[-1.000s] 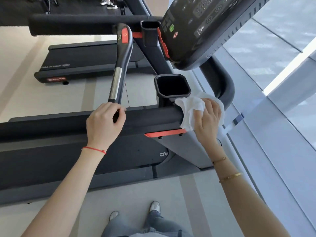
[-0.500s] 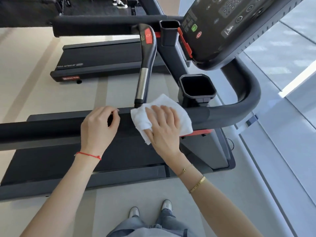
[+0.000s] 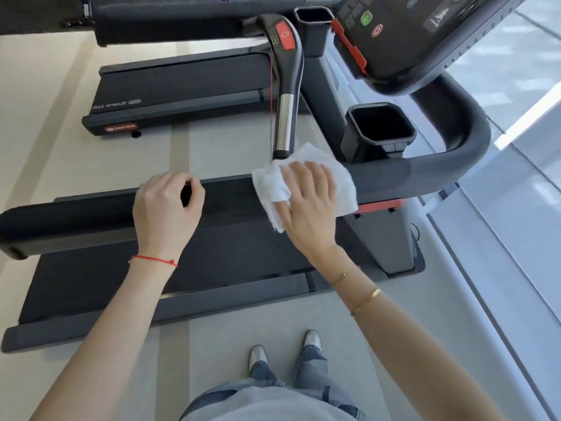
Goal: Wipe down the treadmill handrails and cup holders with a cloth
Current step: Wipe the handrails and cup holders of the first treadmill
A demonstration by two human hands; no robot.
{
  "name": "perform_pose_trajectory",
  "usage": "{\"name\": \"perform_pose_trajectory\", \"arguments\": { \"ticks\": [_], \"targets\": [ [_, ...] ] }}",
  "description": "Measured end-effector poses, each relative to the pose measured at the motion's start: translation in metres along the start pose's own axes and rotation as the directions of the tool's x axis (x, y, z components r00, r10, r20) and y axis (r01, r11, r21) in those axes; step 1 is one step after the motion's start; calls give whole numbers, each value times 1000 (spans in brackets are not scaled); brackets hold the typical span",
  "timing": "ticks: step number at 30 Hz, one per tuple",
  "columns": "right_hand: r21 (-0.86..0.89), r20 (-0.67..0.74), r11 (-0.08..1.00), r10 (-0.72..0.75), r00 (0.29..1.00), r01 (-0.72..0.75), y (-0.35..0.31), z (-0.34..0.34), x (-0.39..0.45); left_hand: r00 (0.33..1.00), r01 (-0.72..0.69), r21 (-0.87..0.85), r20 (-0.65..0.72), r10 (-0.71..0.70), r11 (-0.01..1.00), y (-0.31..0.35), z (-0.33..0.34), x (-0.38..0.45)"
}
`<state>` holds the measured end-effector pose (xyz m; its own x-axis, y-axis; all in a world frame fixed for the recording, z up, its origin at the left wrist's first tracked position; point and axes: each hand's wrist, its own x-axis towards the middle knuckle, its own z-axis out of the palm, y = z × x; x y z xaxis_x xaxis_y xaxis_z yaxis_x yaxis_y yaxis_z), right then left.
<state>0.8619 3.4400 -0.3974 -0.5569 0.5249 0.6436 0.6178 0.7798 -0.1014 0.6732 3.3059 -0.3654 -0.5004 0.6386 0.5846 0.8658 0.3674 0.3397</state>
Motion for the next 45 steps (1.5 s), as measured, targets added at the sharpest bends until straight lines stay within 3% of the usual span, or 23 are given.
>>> {"name": "perform_pose_trajectory", "arguments": {
  "ticks": [3,7,12,15,21,27,33,38,40,43,45],
  "targets": [
    [-1,18,999,-48,999,48,-55,13,6,1000,7,-19,-14,-8,1000,-10,-4,-3],
    [13,10,990,-138,990,138,-34,4,6,1000,-24,-48,6,24,999,-15,-8,-4],
    [13,-86,985,173,981,-173,38,-23,8,999,-31,-45,17,32,998,-18,-10,-6],
    [27,-110,956,292,950,-291,26,-19,16,999,-30,-53,18,31,998,-19,-11,-5],
    [42,-36,997,70,997,-68,-62,2,17,1000,-26,-51,12,27,998,-18,-11,-5],
    [77,-18,996,-49,999,50,-33,-1,3,997,9,-113,73,-1,993,-5,-11,1],
    [132,-91,972,209,974,-196,45,-19,-17,979,-84,-262,157,129,961,53,10,23],
    [276,-105,911,346,932,-307,88,-27,-8,959,-148,-346,179,220,927,110,39,48],
    [382,-114,845,444,889,-374,100,-32,-5,958,-151,-360,177,227,921,131,51,58],
    [582,-113,647,664,739,-492,122,-51,8,959,-140,-346,188,214,928,156,70,71],
    [599,-150,629,695,703,-495,148,-66,23,956,-108,-327,225,188,939,171,83,79]
  ]
}}
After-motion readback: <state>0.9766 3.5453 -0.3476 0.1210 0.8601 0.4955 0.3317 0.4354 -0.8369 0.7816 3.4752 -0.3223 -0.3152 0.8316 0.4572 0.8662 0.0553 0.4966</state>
